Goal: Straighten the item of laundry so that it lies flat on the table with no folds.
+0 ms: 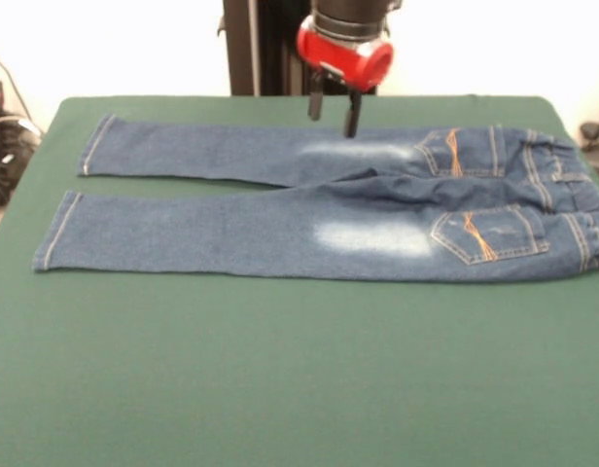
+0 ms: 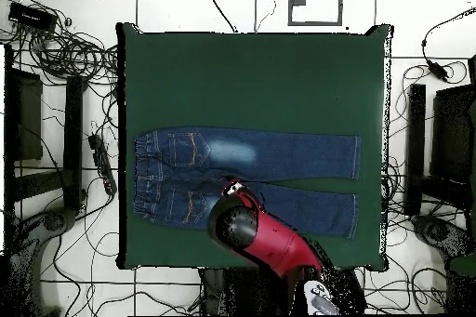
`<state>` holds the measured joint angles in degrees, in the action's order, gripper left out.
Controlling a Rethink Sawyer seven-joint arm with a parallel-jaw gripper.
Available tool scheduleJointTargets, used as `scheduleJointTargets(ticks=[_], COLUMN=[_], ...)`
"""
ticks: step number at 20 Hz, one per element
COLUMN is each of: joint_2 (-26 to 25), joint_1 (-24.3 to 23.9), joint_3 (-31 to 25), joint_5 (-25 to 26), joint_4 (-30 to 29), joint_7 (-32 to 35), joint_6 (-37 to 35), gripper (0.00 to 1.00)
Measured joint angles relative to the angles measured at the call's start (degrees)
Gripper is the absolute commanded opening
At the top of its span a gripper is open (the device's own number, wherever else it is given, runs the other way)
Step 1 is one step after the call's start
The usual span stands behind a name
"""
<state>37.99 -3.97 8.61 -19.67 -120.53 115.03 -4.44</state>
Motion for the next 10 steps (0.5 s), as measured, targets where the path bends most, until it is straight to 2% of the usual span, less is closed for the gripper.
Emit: scheduleJointTargets(ticks=[4,10], joint_2=[0.0,0.0], joint_1=[1.3,6.1], joint_3=[-1.1,-1.4], joint_5=[-1.9,-6.2], joint_4=[0.0,-0.2], joint_7=[0.4,3.0], joint_6=[0.3,0.3], gripper=[1.00,1.00])
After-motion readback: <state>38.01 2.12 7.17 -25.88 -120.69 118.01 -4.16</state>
